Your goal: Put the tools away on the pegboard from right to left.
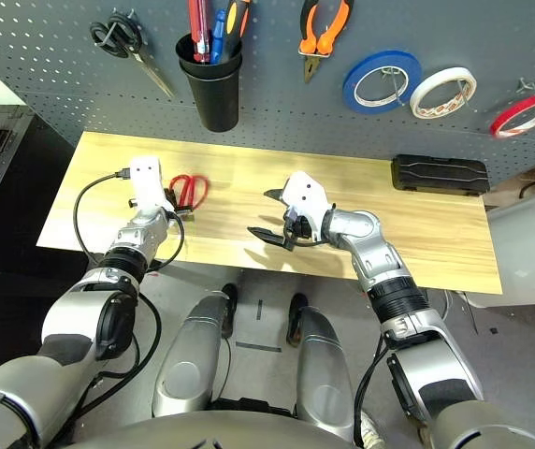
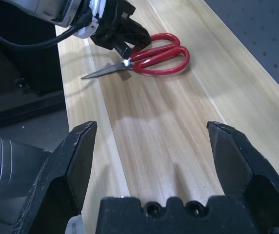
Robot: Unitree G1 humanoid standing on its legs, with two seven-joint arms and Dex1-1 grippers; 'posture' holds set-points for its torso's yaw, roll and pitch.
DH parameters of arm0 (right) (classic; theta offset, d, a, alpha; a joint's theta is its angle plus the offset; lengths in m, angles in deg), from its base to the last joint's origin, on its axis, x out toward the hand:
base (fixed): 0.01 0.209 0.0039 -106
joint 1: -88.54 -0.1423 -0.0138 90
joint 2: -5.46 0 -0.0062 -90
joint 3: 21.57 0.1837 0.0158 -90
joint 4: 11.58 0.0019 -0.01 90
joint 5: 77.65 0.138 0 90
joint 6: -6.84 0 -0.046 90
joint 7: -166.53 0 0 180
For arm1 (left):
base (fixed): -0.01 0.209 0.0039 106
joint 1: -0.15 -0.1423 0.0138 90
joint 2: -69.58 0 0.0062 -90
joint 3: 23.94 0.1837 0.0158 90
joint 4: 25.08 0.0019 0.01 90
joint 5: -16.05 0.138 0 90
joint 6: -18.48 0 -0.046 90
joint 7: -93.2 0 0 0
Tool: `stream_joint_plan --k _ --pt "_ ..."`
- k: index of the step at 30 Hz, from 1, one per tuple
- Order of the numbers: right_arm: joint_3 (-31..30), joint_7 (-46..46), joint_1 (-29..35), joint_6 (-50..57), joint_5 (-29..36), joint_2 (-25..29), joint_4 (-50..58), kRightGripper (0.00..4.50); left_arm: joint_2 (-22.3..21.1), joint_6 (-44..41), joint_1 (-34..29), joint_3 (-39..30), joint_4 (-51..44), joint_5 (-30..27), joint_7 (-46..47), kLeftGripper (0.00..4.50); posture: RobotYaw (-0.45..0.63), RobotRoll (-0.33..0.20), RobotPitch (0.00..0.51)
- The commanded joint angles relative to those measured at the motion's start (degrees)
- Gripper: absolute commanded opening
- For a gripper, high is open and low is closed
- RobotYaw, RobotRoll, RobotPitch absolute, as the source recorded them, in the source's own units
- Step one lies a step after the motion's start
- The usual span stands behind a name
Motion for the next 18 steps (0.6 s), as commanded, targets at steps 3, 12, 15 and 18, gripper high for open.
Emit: stream_joint_plan --k 3,12,15,18 --pt "-0.5 -0.9 0.2 -1.4 0.3 0.2 -0.8 4.5 1.9 -2.5 -4.1 -2.0 -3.2 -2.0 1.0 0.02 0.27 0.0 0.336" --pt "1.3 -1.6 -2.8 -5.0 2.1 -0.1 -4.0 4.5 6.5 -0.7 -13.0 -4.3 -29.7 -8.9 -3.0 0.02 0.3 0.0 0.315" --pt "2.1 -1.9 -3.9 -5.7 3.2 0.2 -5.2 4.5 7.5 -1.2 -16.7 -3.9 -37.9 -10.5 -4.3 0.02 0.31 0.0 0.309" --pt "2.9 -2.8 -4.6 -6.1 4.3 0.6 -5.6 4.5 8.0 -1.9 -19.9 -3.6 -45.0 -12.1 -5.7 0.02 0.31 0.0 0.306"
